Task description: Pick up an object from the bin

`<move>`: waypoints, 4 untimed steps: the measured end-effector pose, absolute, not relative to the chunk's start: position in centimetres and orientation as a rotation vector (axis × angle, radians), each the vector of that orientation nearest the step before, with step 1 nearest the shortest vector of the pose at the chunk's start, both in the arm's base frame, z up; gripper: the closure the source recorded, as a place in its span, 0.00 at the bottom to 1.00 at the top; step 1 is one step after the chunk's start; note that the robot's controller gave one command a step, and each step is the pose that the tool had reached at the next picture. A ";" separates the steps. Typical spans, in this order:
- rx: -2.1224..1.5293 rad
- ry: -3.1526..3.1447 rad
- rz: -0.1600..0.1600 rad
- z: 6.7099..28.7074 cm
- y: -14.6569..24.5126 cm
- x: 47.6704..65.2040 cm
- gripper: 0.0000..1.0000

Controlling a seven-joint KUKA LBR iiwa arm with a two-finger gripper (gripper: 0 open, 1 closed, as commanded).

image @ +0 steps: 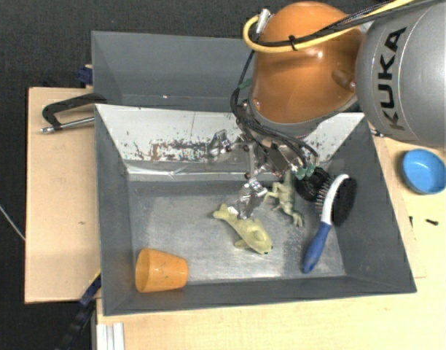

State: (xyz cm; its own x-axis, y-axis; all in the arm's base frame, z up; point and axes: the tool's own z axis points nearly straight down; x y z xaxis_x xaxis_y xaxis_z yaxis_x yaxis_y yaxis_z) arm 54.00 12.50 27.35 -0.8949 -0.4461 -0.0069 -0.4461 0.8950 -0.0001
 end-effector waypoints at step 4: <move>-1.335 2.841 -0.005 7.6 6.2 54.5 1.00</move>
Offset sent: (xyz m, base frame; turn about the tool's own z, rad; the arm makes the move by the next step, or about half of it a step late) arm -0.0266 -0.0289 -0.1918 -0.3780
